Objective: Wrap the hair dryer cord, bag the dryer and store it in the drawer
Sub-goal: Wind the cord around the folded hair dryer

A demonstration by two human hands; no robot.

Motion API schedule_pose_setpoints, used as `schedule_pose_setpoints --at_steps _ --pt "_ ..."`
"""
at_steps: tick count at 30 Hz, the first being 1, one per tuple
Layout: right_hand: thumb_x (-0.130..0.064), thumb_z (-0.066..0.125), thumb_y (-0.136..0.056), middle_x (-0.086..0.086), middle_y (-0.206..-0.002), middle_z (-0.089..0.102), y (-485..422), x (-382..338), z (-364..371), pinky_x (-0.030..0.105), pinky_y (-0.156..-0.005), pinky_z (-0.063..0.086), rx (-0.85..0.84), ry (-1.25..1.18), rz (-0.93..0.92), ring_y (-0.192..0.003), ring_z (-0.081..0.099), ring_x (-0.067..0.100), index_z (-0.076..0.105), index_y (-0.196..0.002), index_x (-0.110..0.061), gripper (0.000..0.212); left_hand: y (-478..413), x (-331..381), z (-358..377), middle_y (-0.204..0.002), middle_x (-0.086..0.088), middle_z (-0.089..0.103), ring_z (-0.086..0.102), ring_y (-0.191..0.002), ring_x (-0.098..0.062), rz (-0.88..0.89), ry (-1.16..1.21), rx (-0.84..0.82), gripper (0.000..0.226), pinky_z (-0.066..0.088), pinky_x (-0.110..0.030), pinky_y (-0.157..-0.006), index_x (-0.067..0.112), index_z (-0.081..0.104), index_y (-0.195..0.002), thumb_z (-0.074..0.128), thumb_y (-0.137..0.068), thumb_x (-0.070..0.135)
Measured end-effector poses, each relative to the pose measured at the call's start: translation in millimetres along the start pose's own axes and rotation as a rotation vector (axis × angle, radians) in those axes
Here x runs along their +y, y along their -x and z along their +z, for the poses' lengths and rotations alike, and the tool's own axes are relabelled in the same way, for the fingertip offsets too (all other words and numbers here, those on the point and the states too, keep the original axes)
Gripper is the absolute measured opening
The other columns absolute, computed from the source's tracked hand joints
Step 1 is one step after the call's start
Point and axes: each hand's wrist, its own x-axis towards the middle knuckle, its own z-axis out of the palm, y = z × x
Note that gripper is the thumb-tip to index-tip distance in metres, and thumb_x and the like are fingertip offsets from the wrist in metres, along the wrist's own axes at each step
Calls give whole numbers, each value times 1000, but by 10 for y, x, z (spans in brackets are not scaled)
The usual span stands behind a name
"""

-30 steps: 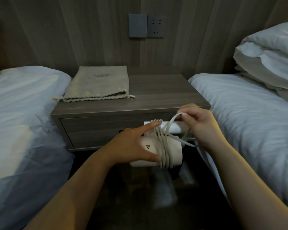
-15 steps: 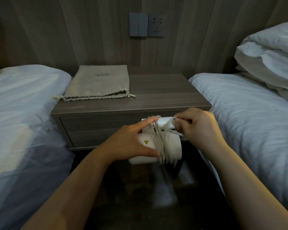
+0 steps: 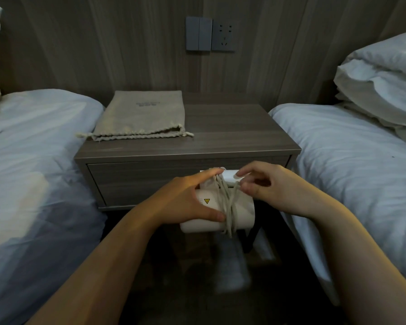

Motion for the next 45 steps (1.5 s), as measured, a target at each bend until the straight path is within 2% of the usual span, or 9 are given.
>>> schedule_pose_setpoints --at_steps 5,10,17,23,30,34,37,41,45 --pt "-53 74 -61 -13 -103 60 -2 -83 61 25 -83 48 -37 165 30 -95 57 5 54 -107 -34 53 -18 -7 23 -126 13 57 57 -107 -5 -17 13 20 92 50 -35 -93 70 25 -125 74 -48 62" --pt "-50 76 -63 -13 -107 58 -1 -83 73 24 -87 47 -10 163 9 -101 54 5 54 -110 -34 54 -11 -3 15 -127 12 57 56 -108 -6 -25 2 35 94 50 -35 -92 65 25 -129 74 -49 63" --pt "-29 80 -68 -14 -112 63 9 -32 9 1 -82 41 -26 1 -32 -101 57 -9 60 -117 -28 53 -11 7 10 -131 10 53 55 -109 -7 -27 43 3 90 50 -34 -92 62 25 -132 79 -61 49" --pt "-9 75 -75 -4 -112 69 8 53 -12 25 -98 46 -102 -215 -69 -108 61 -1 57 -113 -19 44 -13 -8 24 -136 14 50 53 -113 -8 -10 26 -6 94 49 -35 -95 63 24 -131 75 -51 61" --pt "-11 64 -84 -5 -117 64 -20 93 -18 32 -99 45 -55 13 -118 -109 59 3 61 -118 -20 35 -42 -34 18 -137 12 49 51 -117 -10 -49 39 9 93 47 -37 -97 58 28 -133 77 -55 59" --pt "-25 73 -77 -15 -135 51 3 75 -30 23 -107 34 -120 132 -97 -123 45 -2 45 -135 -29 65 -55 -39 11 -132 11 52 55 -112 -9 -73 95 27 95 50 -38 -94 58 31 -131 72 -46 67" --pt "-30 81 -66 -20 -138 46 15 79 -27 24 -109 32 -169 158 -87 -127 40 -4 37 -138 -35 84 -66 -55 3 -130 9 54 57 -109 -10 -82 96 25 92 50 -38 -93 58 32 -130 74 -48 65" --pt "-30 86 -57 -25 -126 50 4 56 7 23 -104 37 -112 107 -85 -121 46 -5 43 -129 -42 85 -65 -65 12 -127 10 55 58 -107 -8 -76 131 2 92 51 -39 -92 55 34 -131 73 -48 65" --pt "-27 86 -58 -25 -113 55 -7 33 37 24 -101 42 -58 49 -121 -114 51 -5 50 -115 -42 68 -54 -47 -14 -129 13 53 55 -109 -5 -58 127 2 93 50 -37 -94 57 32 -131 73 -48 64"
